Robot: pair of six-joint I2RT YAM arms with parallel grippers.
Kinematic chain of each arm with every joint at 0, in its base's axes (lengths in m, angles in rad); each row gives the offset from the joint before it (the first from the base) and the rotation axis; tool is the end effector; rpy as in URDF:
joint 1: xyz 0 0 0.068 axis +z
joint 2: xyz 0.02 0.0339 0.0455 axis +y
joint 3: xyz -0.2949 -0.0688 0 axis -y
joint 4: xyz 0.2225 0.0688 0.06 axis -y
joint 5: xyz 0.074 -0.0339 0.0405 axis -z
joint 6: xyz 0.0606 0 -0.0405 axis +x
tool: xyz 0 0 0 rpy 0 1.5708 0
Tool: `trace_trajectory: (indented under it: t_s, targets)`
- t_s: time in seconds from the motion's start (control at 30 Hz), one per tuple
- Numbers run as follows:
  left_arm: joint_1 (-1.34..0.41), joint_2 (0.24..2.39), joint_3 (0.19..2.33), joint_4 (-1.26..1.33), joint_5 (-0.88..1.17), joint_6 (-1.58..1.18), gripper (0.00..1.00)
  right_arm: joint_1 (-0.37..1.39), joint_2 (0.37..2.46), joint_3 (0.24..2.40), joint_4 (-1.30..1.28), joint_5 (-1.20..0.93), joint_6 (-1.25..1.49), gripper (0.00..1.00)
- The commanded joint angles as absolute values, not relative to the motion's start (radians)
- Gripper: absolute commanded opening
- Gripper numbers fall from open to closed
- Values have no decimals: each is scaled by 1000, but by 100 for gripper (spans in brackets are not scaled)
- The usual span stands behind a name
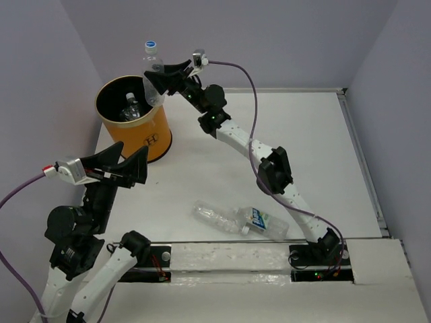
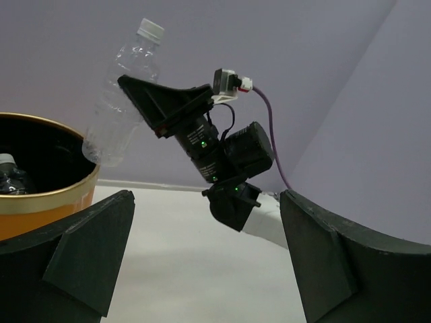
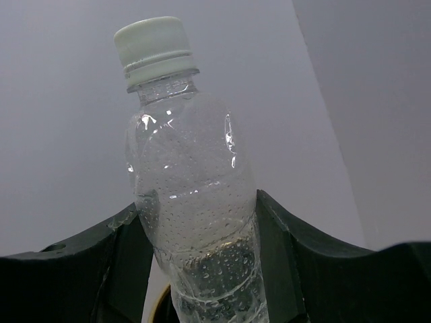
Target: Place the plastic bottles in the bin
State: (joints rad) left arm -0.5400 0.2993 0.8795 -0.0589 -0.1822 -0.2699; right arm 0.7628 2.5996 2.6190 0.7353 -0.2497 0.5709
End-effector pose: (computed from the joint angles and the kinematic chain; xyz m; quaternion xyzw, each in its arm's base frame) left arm 0.0119 0.0057 0.4391 -0.0108 0.5050 -0.2977 0.8101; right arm 0.4166 0.4189 0.4209 -0.1515 0.3810 0.6021 0.6851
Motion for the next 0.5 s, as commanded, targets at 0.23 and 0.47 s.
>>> trace_trajectory:
  t_s: [0.23, 0.47]
  targets:
    - [-589, 360, 891, -45, -363, -273, 99, 833, 2596, 2691, 896, -150, 578, 46]
    - [-589, 554, 1066, -38, -368, -325, 99, 833, 2377, 2355, 919, -308, 453, 41]
